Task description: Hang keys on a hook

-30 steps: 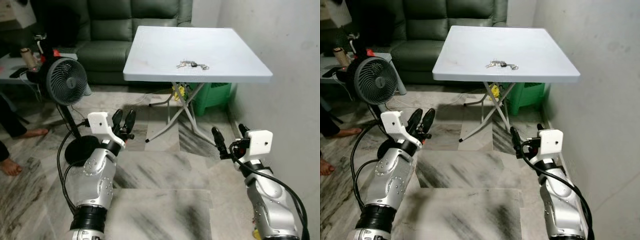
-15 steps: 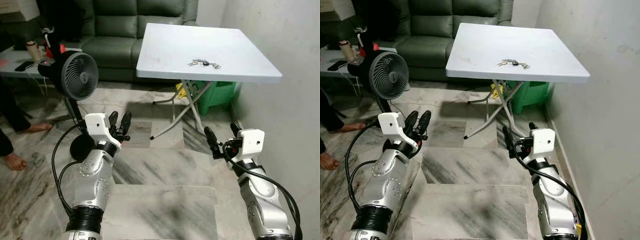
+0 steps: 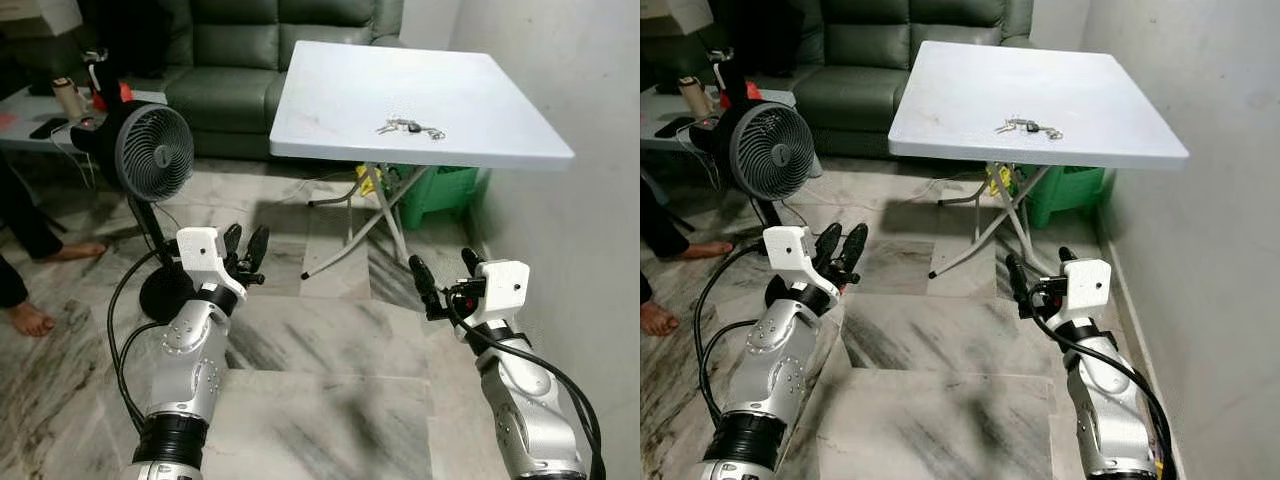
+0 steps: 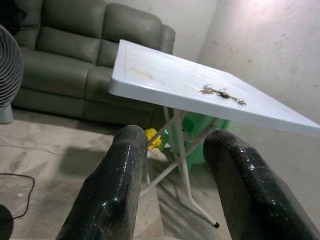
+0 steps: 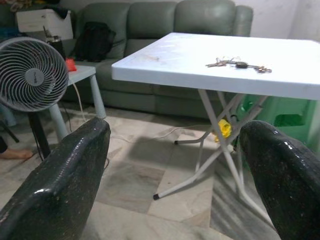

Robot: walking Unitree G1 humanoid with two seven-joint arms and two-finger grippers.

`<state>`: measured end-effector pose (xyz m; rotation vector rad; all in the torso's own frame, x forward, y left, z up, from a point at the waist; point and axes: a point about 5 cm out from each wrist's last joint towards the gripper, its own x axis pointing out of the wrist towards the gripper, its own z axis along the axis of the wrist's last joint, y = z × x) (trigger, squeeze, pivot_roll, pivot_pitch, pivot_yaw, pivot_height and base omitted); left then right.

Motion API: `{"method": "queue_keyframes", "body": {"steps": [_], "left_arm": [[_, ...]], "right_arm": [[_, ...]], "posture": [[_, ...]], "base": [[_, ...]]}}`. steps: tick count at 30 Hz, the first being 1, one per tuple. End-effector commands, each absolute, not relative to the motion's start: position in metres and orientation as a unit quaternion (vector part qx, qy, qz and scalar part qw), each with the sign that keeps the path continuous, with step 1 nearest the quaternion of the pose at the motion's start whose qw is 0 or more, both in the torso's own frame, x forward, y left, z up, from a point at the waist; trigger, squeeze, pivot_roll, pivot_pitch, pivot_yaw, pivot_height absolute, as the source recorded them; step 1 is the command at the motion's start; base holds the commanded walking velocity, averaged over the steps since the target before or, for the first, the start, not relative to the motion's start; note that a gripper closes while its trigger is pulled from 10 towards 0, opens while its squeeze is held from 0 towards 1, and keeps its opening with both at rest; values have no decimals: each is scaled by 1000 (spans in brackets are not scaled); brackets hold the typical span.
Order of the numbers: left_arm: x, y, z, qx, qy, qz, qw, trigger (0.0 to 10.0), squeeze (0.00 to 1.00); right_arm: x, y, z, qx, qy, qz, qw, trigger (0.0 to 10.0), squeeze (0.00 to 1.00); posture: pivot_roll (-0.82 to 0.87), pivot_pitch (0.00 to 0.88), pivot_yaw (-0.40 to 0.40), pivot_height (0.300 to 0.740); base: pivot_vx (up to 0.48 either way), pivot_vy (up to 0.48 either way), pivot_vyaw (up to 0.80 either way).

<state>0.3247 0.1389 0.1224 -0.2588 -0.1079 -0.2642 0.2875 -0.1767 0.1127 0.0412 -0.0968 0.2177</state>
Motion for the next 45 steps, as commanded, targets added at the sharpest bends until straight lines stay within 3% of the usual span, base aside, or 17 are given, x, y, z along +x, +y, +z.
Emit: {"method": "queue_keyframes", "body": {"steps": [1, 27, 34, 45], "left_arm": [[325, 139, 121, -122, -47, -135, 982, 10000, 0], [325, 135, 123, -119, -49, -140, 982, 10000, 0], [326, 135, 123, -118, -49, -140, 982, 10000, 0], [328, 135, 125, -118, -50, -137, 982, 10000, 0]], "right_arm": [[288, -177, 116, 21, -54, 112, 992, 10000, 0], [288, -176, 116, 14, -53, 116, 992, 10000, 0], [289, -174, 116, -10, -52, 121, 991, 10000, 0], [290, -174, 117, 0, -54, 123, 991, 10000, 0]], "posture": [[-38, 0, -13, 740], [-36, 0, -12, 740], [-35, 0, -11, 740], [-31, 0, -15, 740]], "base": [[394, 0, 0], [408, 0, 0], [414, 0, 800], [412, 0, 0]]}}
